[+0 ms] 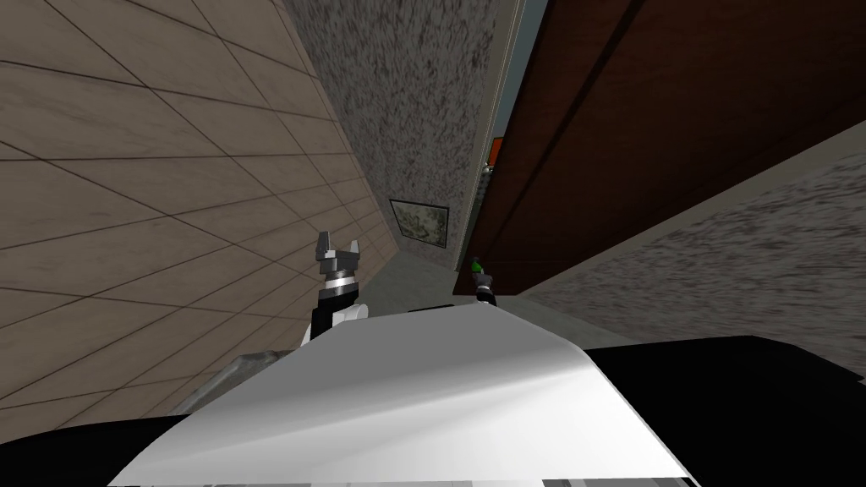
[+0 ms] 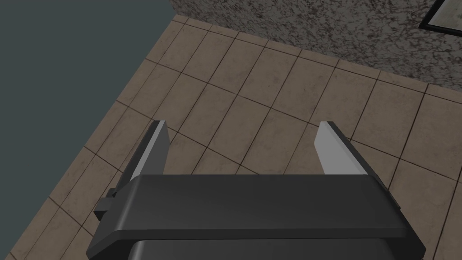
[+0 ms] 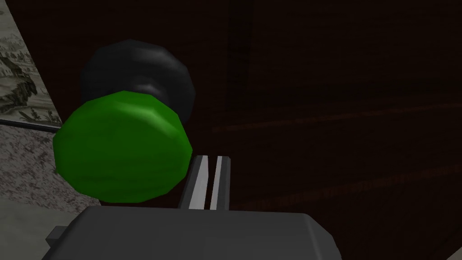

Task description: Pull the door open

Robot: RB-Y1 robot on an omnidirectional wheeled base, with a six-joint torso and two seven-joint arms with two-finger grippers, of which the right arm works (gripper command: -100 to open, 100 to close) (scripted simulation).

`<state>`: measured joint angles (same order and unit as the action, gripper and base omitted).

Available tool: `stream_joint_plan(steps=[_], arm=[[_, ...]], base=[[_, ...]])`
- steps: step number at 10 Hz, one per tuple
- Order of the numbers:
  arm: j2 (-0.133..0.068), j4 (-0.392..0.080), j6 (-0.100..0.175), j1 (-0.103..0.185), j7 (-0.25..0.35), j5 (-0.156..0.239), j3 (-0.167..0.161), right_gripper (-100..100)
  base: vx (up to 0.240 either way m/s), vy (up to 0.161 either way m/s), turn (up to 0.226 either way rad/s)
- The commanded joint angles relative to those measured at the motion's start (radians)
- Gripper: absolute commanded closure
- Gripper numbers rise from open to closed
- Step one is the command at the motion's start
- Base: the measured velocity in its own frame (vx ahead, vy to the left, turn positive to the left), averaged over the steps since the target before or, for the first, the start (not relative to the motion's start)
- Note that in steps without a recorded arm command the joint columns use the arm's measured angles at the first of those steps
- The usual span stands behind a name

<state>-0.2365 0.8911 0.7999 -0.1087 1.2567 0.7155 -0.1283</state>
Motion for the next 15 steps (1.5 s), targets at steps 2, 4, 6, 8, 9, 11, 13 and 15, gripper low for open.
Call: stream_joint_plan(steps=[2,4,6,8,9,11,13,15], arm=[[-0.005,0.015,-0.055,0.024,-0.011,0.013,0.017,-100],[-0.008,0.028,-0.102,0.044,-0.020,0.024,0.031,-100],[-0.011,0.037,-0.132,0.057,-0.026,0.031,0.040,-100],[-0.008,0.033,-0.133,0.037,-0.040,0.036,0.053,100],[-0.008,0.033,-0.133,0.037,-0.040,0.036,0.053,100],[-0.008,0.033,-0.133,0.037,-0.040,0.036,0.053,100],[-0.008,0.033,-0.133,0.037,-0.040,0.036,0.053,100],[-0.021,0.035,-0.098,0.015,-0.009,0.022,0.016,-100]], base=[[-0.002,0.006,-0.090],[0.002,0.052,-0.033],[-0.015,0.051,-0.029],[0.007,-0.010,-0.015],[-0.002,-0.009,-0.002],[0.000,0.000,0.000],[0.000,0.000,0.000],[-0.146,-0.044,0.151]])
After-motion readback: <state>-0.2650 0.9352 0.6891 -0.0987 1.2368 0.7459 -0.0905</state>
